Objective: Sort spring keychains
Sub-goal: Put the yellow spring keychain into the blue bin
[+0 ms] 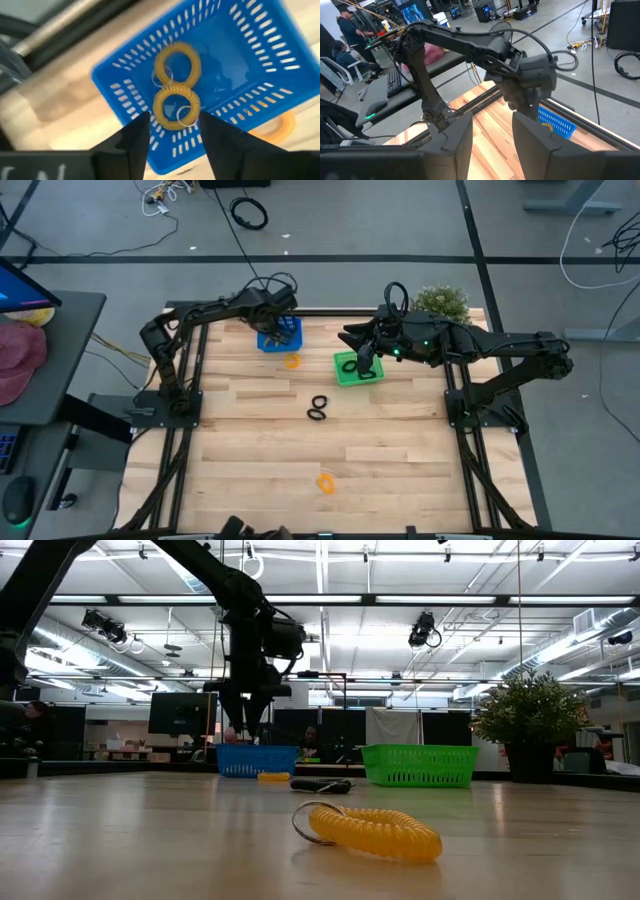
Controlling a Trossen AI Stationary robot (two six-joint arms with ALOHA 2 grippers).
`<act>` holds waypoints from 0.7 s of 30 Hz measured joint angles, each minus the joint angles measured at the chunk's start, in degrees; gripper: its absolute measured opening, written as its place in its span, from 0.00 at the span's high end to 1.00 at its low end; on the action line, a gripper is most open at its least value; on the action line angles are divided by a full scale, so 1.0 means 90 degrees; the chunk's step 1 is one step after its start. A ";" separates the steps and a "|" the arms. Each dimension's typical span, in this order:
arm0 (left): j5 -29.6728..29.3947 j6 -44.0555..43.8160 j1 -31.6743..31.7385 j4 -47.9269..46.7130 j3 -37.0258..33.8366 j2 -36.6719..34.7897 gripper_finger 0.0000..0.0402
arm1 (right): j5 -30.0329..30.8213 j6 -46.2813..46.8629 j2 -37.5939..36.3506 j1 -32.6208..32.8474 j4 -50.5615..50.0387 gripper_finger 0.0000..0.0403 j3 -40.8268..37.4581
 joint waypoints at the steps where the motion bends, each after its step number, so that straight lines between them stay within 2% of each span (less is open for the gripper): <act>1: -0.0102 0.0094 -0.0027 0.0020 0.0000 -0.0108 0.55 | 0.0001 0.0000 0.0000 0.0000 0.0000 0.65 0.0000; 6: -0.0604 0.0341 -0.0183 0.0391 0.0000 -0.0955 0.53 | -0.0005 0.0000 0.0000 0.0000 -0.0005 0.65 0.0000; 14: -0.0622 0.0416 -0.0425 0.1433 0.0002 -0.2854 0.55 | -0.0008 0.0001 0.0000 0.0000 -0.0012 0.65 0.0000; 17: -0.0397 0.0787 -0.0588 0.1740 0.0004 -0.3473 0.55 | -0.0008 0.0007 0.0000 -0.0002 -0.0015 0.65 0.0000; 21: 0.0241 0.1762 -0.0824 0.2077 0.0005 -0.4051 0.56 | -0.0010 -0.0009 0.0000 -0.0001 -0.0015 0.65 0.0000</act>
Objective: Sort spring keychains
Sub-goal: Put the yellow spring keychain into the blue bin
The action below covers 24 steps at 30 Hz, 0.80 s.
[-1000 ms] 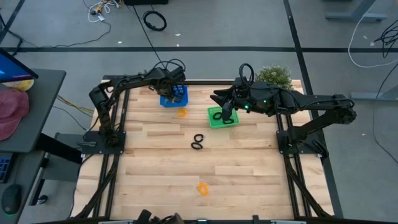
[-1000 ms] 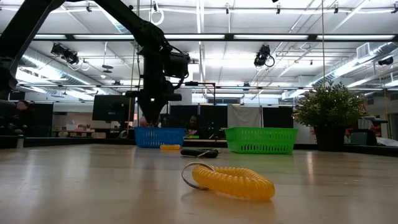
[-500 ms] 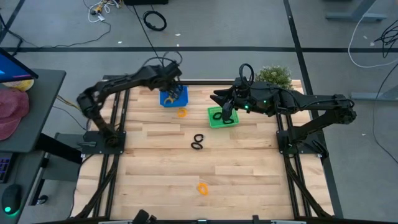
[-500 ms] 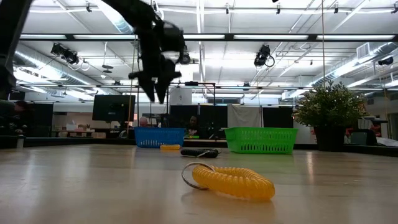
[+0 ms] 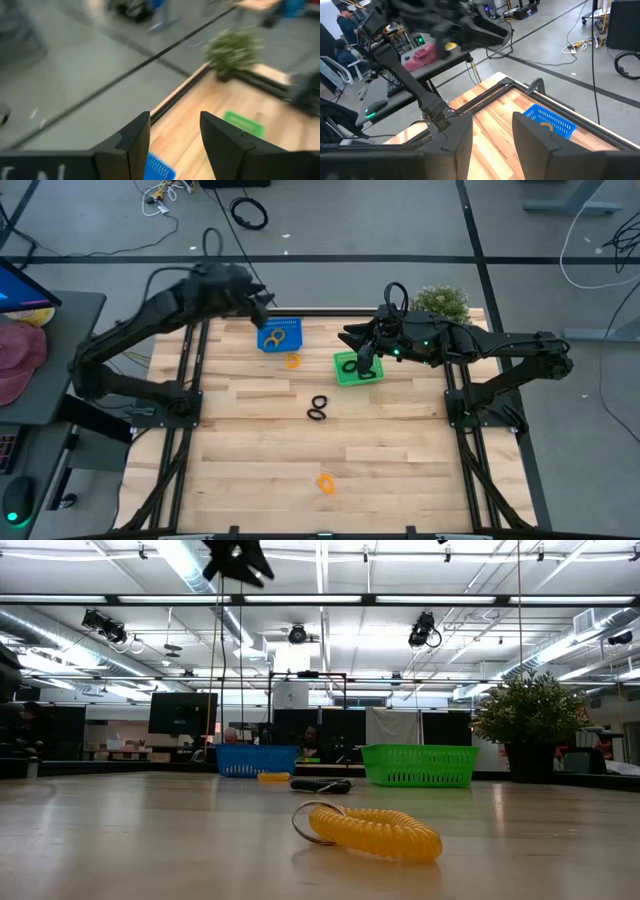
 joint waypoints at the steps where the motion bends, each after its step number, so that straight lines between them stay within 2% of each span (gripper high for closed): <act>1: 0.0162 0.0196 -0.0050 0.0094 0.0000 -0.0087 0.58 | 0.0000 -0.0013 0.0000 0.0000 0.0000 0.65 0.0000; 4: 0.0811 0.0597 -0.0142 0.0363 -0.0002 -0.0264 0.69 | 0.0000 -0.0013 0.0000 0.0001 -0.0001 0.65 0.0000; 7: 0.1641 0.0915 -0.0210 0.0704 -0.0002 -0.0371 0.89 | -0.0062 -0.0013 -0.0002 -0.0001 0.0000 0.65 0.0000; 9: 0.2108 0.0923 -0.0239 0.0969 -0.0002 -0.0380 0.97 | -0.0273 -0.0013 -0.0025 -0.0002 0.0004 0.65 -0.0002; 16: 0.3168 0.0868 -0.0320 0.1944 0.0002 -0.0401 0.99 | -0.0650 -0.0207 -0.0161 -0.0002 0.0094 0.65 -0.0005; 24: 0.3326 0.0861 -0.0320 0.2023 0.0000 -0.0393 1.00 | -0.0716 -0.0154 -0.0185 -0.0002 0.0131 0.65 -0.0005</act>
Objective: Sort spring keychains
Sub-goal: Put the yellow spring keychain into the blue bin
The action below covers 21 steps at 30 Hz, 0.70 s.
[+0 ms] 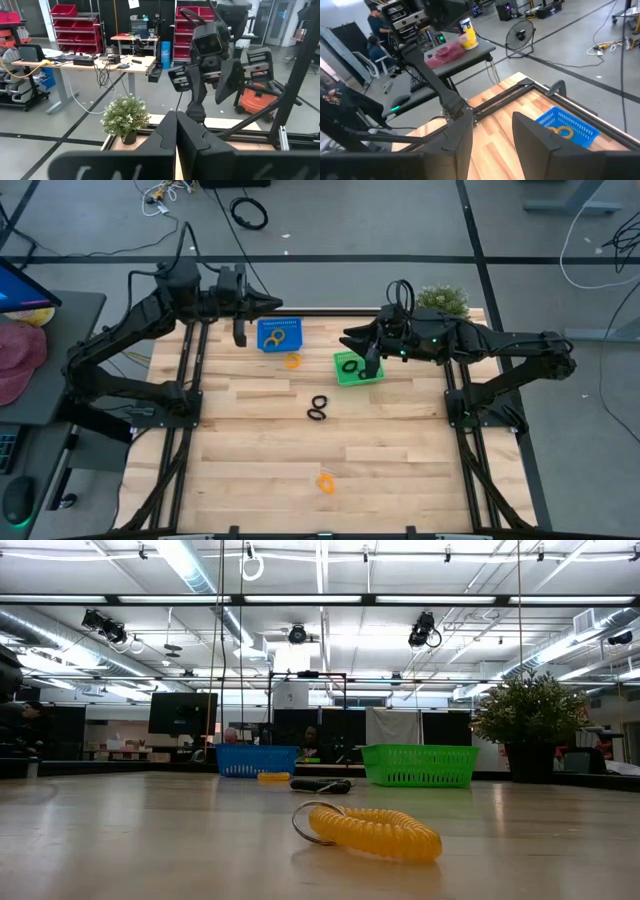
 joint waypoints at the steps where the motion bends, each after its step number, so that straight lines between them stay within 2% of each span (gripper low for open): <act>1: -0.0005 0.0000 0.0000 0.0000 0.0000 0.0000 1.00 | -0.0118 0.0047 0.0000 0.0000 0.0028 0.65 0.0000; 6: -0.0118 -0.0024 0.0002 -0.0005 0.0000 0.0000 1.00 | -0.1343 0.0014 0.0027 0.0083 0.0516 0.65 0.0000; 8: -0.0174 -0.0024 0.0002 -0.0022 -0.0001 0.0000 1.00 | -0.1627 -0.0142 0.0047 0.0262 0.0716 0.66 0.0000; 15: -0.0358 -0.0029 0.0017 -0.0046 -0.0002 0.0000 1.00 | -0.1887 -0.0506 0.0154 0.0677 0.0988 0.71 0.0007; 21: -0.0599 -0.0027 0.0022 -0.0196 -0.0002 0.0000 1.00 | -0.2106 -0.0808 0.0373 0.0769 0.0430 0.76 0.0007</act>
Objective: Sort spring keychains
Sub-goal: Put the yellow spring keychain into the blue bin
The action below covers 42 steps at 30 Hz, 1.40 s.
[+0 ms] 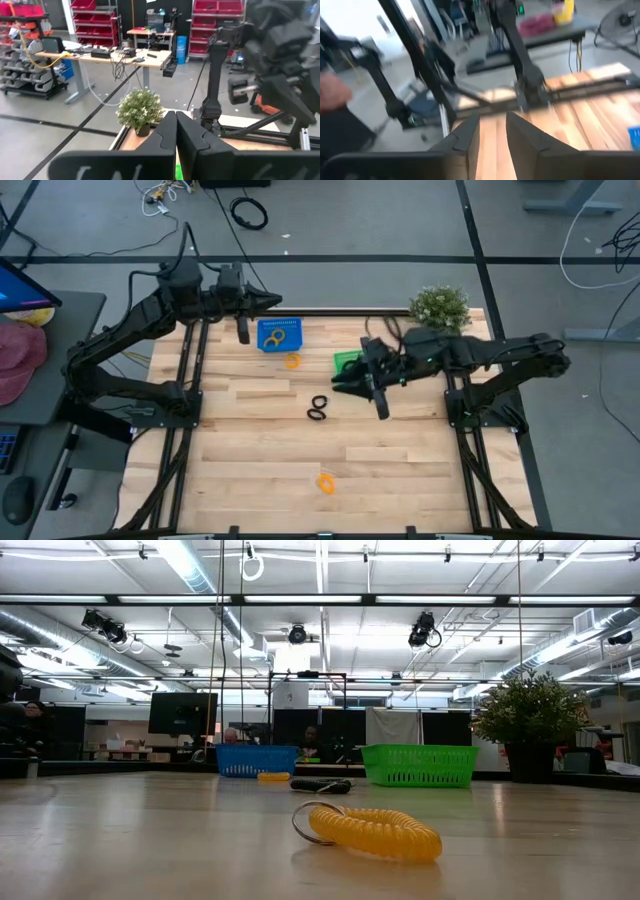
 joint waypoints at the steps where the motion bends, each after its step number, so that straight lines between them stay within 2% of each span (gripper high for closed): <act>1: -0.0050 0.0000 0.0000 -0.0045 0.0000 0.0000 1.00 | 0.0000 -0.0036 0.0049 0.0018 -0.0123 0.77 -0.0002; 6: -0.0139 0.0008 0.0000 -0.0264 0.0000 0.0002 1.00 | -0.0185 -0.0091 0.0384 0.0138 -0.0283 0.84 -0.0002; 12: -0.0140 -0.0002 0.0000 -0.0359 -0.0002 0.0002 1.00 | -0.0649 -0.0168 0.0826 0.0242 -0.0072 0.98 -0.0002; 21: -0.0266 -0.0013 0.0000 -0.0413 -0.0002 0.0002 0.99 | -0.1014 -0.0395 0.0924 0.0087 -0.0263 0.99 -0.0002; 29: -0.0311 -0.0310 0.0000 -0.0575 -0.0002 0.0004 0.99 | -0.0844 0.0050 0.0921 0.0038 -0.0450 0.94 -0.0002; 31: -0.0310 -0.0441 0.0000 -0.0577 -0.0002 0.0005 0.99 | -0.1025 -0.0017 0.0921 0.0044 -0.0444 0.93 -0.0002; 33: -0.0310 -0.0532 0.0000 -0.0580 -0.0002 0.0005 0.99 | -0.1504 -0.0597 0.0919 0.0050 -0.0484 0.92 -0.0002; 35: -0.0310 -0.0639 0.0000 -0.0586 -0.0002 0.0005 0.99 | -0.1588 -0.1166 0.0919 0.0165 -0.0700 0.89 -0.0002; 42: -0.0310 -0.0690 0.0000 -0.0639 -0.0002 0.0005 0.99 | -0.0702 -0.3059 0.1187 0.0635 -0.1387 0.69 0.0001</act>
